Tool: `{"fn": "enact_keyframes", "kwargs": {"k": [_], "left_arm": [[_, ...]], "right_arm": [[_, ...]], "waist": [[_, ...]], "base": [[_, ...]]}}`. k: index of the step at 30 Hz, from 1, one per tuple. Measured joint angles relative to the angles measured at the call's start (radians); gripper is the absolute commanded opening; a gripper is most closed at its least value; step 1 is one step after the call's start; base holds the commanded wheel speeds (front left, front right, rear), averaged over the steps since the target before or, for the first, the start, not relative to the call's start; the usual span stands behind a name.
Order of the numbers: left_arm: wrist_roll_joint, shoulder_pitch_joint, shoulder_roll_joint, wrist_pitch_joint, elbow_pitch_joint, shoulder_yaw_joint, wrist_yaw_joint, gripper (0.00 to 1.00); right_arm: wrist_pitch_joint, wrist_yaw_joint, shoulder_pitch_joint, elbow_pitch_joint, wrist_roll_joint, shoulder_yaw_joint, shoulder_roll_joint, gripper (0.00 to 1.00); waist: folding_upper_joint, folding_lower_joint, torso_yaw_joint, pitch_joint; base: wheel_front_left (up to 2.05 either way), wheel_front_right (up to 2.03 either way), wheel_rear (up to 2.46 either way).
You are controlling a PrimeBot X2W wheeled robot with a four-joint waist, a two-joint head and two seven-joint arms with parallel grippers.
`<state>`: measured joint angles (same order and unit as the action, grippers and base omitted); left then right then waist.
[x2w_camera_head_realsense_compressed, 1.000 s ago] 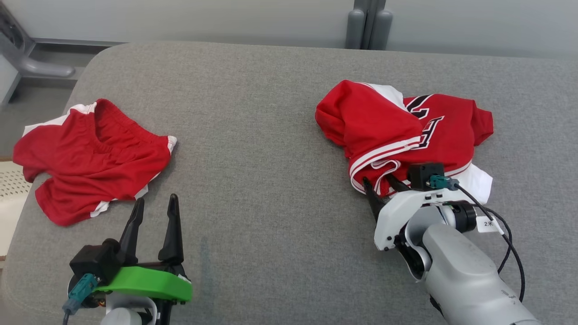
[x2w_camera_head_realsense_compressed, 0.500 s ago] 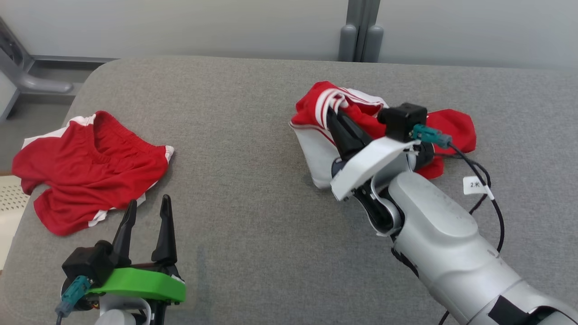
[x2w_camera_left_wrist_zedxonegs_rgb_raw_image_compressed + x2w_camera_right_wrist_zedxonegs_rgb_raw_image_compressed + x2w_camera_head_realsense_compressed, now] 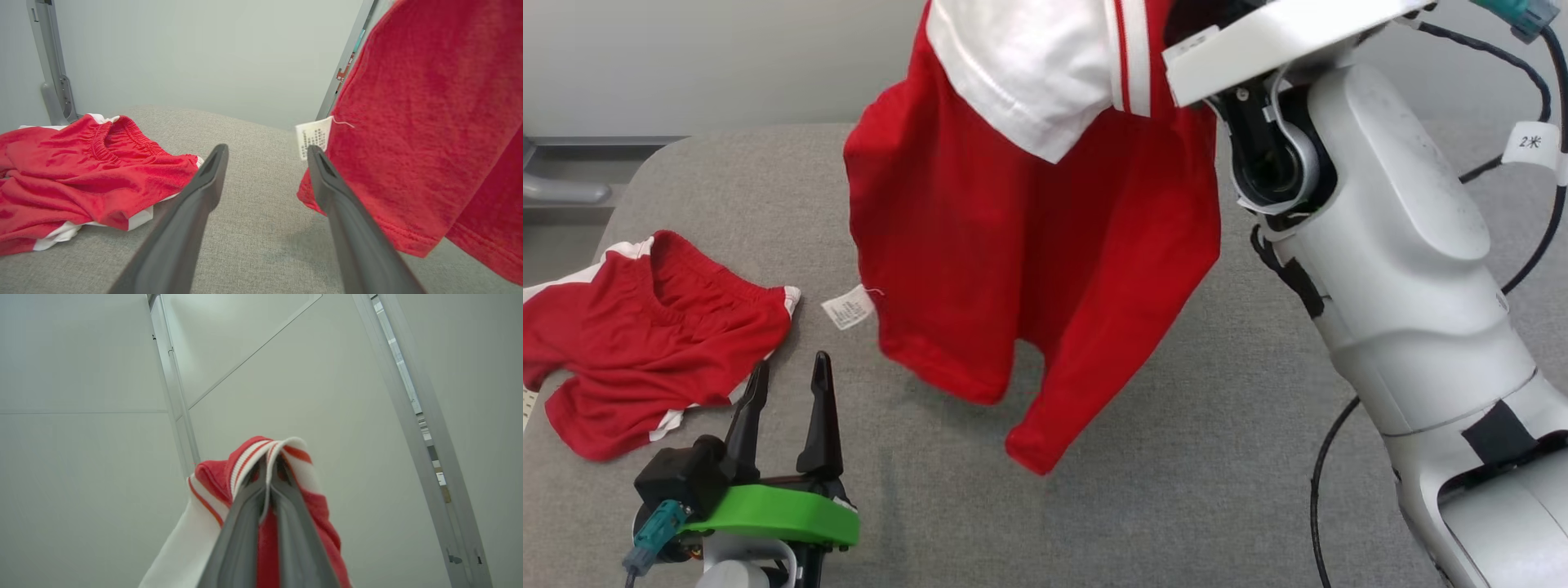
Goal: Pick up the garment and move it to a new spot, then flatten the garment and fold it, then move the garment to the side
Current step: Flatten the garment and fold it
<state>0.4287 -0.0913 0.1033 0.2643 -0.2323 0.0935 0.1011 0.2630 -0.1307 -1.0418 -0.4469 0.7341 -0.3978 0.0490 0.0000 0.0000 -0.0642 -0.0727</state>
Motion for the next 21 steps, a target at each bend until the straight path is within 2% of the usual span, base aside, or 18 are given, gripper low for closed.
{"fn": "enact_keyframes", "kwargs": {"k": [6,14,15,16,17,21], "left_arm": [[0.0,0.0,-0.01,0.0,0.005,0.003,0.0,1.0],[0.0,-0.003,-0.012,0.0,0.016,-0.011,0.003,1.0],[0.0,-0.005,-0.012,0.0,0.016,-0.01,0.003,1.0],[-0.002,-0.006,-0.011,0.0,0.015,-0.008,0.004,1.0],[-0.002,-0.008,-0.011,0.0,0.014,-0.005,0.004,1.0],[-0.007,-0.011,-0.012,0.0,0.006,0.003,0.005,1.0]], "right_arm": [[0.0,0.0,0.174,-0.16,-0.122,0.16,-0.002,0.0],[0.0,0.0,0.344,-0.262,-0.334,0.518,0.0,0.0],[0.0,0.0,0.354,-0.267,-0.36,0.548,0.0,0.07],[0.0,0.0,0.366,-0.271,-0.392,0.587,0.0,0.35],[0.0,0.0,0.378,-0.275,-0.418,0.616,0.0,1.0],[0.0,0.0,0.433,-0.276,-0.51,0.685,0.0,1.0]], "waist": [[0.0,0.0,0.006,-0.018],[0.0,0.0,0.023,-0.063],[0.0,0.0,0.025,-0.066],[0.0,0.0,0.029,-0.069],[0.0,0.0,0.032,-0.071],[0.0,0.0,0.039,-0.066]], "base": [[0.0,0.0,0.0],[0.0,0.0,0.0],[0.0,0.0,0.0],[0.0,0.0,0.0],[0.0,0.0,0.0],[0.0,0.0,0.0]]}}
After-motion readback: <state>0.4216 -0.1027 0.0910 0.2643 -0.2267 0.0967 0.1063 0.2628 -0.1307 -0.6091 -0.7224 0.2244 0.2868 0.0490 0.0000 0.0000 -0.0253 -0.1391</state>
